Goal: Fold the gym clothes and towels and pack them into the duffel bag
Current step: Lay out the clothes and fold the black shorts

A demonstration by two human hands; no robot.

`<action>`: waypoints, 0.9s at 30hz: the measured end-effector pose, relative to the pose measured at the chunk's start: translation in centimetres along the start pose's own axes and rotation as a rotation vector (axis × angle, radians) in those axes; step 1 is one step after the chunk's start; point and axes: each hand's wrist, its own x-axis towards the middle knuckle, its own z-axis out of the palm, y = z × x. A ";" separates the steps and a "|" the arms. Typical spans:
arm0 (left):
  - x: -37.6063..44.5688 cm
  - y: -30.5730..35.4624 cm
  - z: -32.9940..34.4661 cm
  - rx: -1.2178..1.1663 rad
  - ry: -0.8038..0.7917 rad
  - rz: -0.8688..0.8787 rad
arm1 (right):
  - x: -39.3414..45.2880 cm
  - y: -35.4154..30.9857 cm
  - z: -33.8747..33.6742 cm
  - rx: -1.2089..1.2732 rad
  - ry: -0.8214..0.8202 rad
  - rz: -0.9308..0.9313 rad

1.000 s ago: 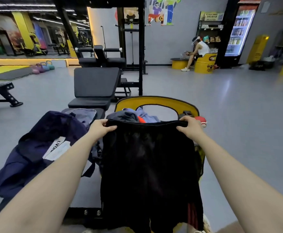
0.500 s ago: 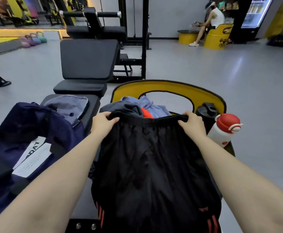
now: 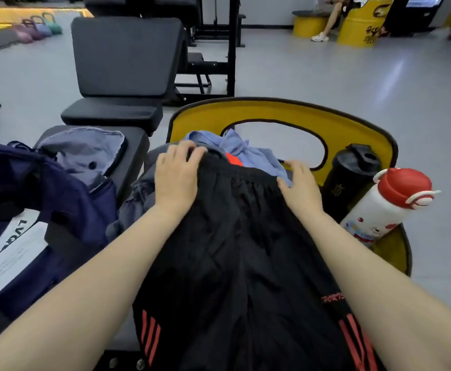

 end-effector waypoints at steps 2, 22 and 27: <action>-2.5 1.5 0.7 0.010 -0.083 0.219 | -2.5 -0.1 1.1 0.043 -0.060 -0.177; -22.6 5.5 -4.8 0.084 -0.731 0.204 | -23.6 3.5 2.3 -0.384 -0.466 -0.075; -23.1 6.1 -6.7 -0.063 -0.554 0.120 | -25.1 2.7 0.4 -0.332 -0.494 -0.050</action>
